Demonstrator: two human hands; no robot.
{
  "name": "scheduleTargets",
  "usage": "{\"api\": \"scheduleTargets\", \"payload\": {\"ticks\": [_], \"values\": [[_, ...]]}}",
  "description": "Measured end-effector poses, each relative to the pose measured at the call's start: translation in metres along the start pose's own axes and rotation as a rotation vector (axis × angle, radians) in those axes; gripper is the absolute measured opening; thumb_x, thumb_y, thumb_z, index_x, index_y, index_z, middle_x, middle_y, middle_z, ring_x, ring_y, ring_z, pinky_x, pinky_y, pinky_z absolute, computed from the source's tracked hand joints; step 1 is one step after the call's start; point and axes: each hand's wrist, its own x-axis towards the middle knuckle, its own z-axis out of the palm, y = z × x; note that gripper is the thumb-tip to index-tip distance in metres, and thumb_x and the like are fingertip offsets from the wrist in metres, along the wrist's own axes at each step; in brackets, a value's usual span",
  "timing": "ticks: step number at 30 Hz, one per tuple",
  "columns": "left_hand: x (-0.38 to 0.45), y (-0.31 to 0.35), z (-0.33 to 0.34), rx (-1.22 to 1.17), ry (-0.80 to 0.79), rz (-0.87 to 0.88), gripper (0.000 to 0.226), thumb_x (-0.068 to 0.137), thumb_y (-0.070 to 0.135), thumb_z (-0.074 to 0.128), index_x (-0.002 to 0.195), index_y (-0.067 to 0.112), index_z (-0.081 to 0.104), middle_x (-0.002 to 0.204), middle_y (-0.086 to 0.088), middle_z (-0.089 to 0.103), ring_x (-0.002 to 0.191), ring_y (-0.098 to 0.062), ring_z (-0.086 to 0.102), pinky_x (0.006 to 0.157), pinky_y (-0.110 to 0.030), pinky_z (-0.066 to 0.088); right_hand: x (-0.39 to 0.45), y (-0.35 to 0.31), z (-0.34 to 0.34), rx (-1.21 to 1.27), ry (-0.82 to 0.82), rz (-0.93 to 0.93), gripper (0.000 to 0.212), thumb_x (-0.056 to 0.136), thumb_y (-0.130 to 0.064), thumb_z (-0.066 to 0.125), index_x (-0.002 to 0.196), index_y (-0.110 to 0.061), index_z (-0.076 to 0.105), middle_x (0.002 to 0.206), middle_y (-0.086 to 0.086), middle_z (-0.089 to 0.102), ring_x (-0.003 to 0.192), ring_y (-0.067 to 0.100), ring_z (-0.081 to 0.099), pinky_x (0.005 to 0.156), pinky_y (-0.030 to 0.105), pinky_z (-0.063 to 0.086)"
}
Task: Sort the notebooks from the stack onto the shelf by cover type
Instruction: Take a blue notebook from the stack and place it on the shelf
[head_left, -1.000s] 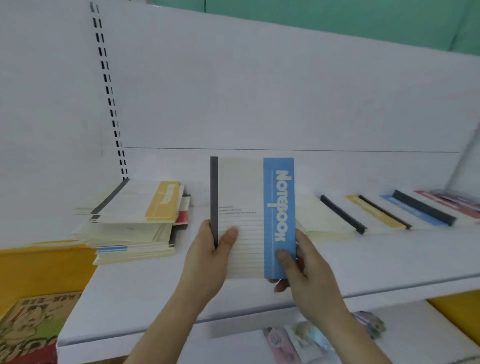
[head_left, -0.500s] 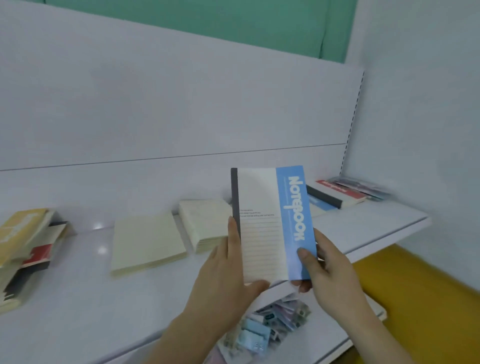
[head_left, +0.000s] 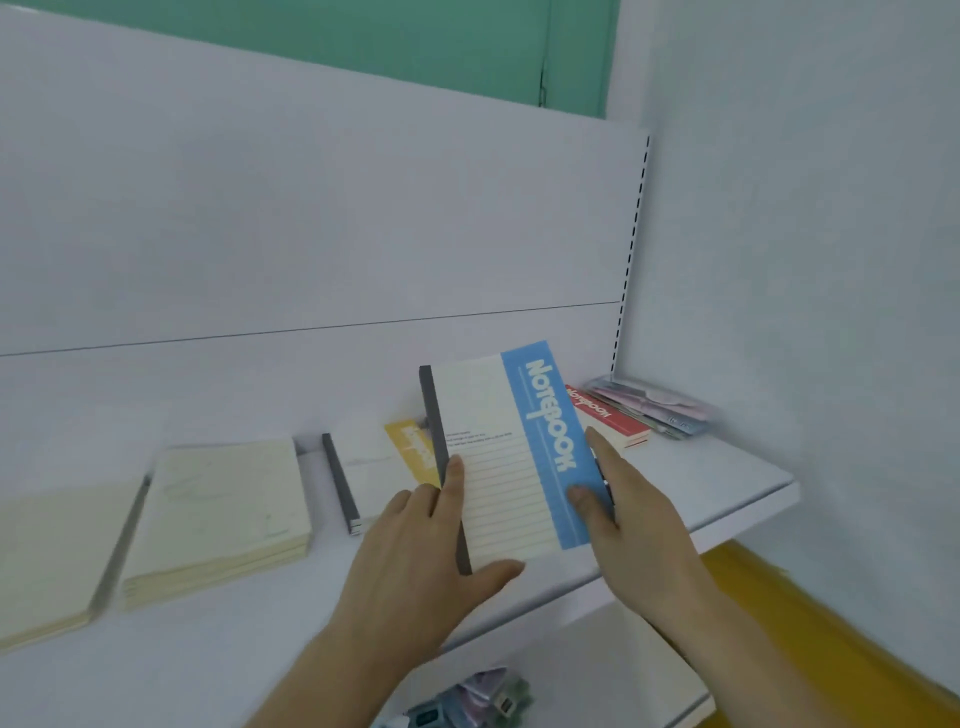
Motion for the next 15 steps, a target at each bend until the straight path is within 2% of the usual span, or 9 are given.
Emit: {"api": "scheduleTargets", "payload": {"ticks": [2, 4, 7, 9, 11, 15], "values": [[0.019, 0.001, 0.008, 0.005, -0.009, -0.01, 0.11, 0.082, 0.083, 0.041, 0.159, 0.02, -0.005, 0.132, 0.011, 0.046, 0.12, -0.01, 0.041, 0.104, -0.022, 0.035, 0.021, 0.015, 0.005, -0.064, 0.005, -0.025, 0.057, 0.102, -0.034, 0.045, 0.152, -0.034, 0.018, 0.127, -0.018, 0.043, 0.104, 0.003, 0.045, 0.074, 0.006, 0.039], [0.037, 0.0, 0.017, 0.005, -0.028, -0.01, 0.109, 0.082, 0.082, 0.043, 0.159, 0.019, -0.004, 0.133, 0.011, 0.044, 0.121, -0.01, 0.039, 0.105, -0.021, 0.034, 0.041, 0.027, 0.01, -0.117, 0.003, -0.057, 0.057, 0.102, -0.034, 0.046, 0.152, -0.031, 0.019, 0.134, -0.013, 0.044, 0.106, 0.002, 0.043, 0.072, 0.003, 0.037], [0.067, -0.006, 0.031, -0.013, -0.064, -0.003, 0.108, 0.082, 0.078, 0.049, 0.159, 0.019, 0.001, 0.135, 0.009, 0.045, 0.121, -0.01, 0.04, 0.104, -0.021, 0.035, 0.073, 0.042, 0.013, -0.125, -0.023, -0.069, 0.059, 0.102, -0.031, 0.047, 0.153, -0.027, 0.019, 0.139, -0.011, 0.044, 0.108, 0.001, 0.04, 0.084, 0.011, 0.034], [0.085, -0.01, 0.039, -0.013, -0.091, -0.006, 0.108, 0.082, 0.078, 0.051, 0.159, 0.02, 0.003, 0.138, 0.008, 0.044, 0.125, -0.01, 0.04, 0.106, -0.023, 0.034, 0.093, 0.05, 0.012, -0.123, -0.056, -0.091, 0.058, 0.101, -0.029, 0.049, 0.153, -0.026, 0.024, 0.141, -0.01, 0.046, 0.116, 0.007, 0.045, 0.09, 0.015, 0.033], [0.1, -0.014, 0.046, 0.017, -0.128, -0.017, 0.11, 0.082, 0.078, 0.052, 0.16, 0.019, 0.001, 0.144, 0.006, 0.041, 0.131, -0.012, 0.038, 0.109, -0.024, 0.032, 0.113, 0.056, 0.012, -0.176, -0.078, -0.132, 0.053, 0.101, -0.027, 0.05, 0.15, -0.023, 0.033, 0.145, -0.007, 0.046, 0.128, 0.012, 0.044, 0.093, 0.014, 0.029], [0.123, -0.022, 0.056, 0.064, -0.162, -0.059, 0.109, 0.083, 0.076, 0.052, 0.16, 0.017, 0.003, 0.152, 0.002, 0.037, 0.137, -0.015, 0.036, 0.111, -0.026, 0.031, 0.144, 0.067, 0.015, -0.351, -0.128, -0.256, 0.053, 0.1, -0.036, 0.048, 0.15, -0.02, 0.036, 0.146, -0.005, 0.046, 0.135, 0.014, 0.035, 0.103, 0.018, 0.022]]}}
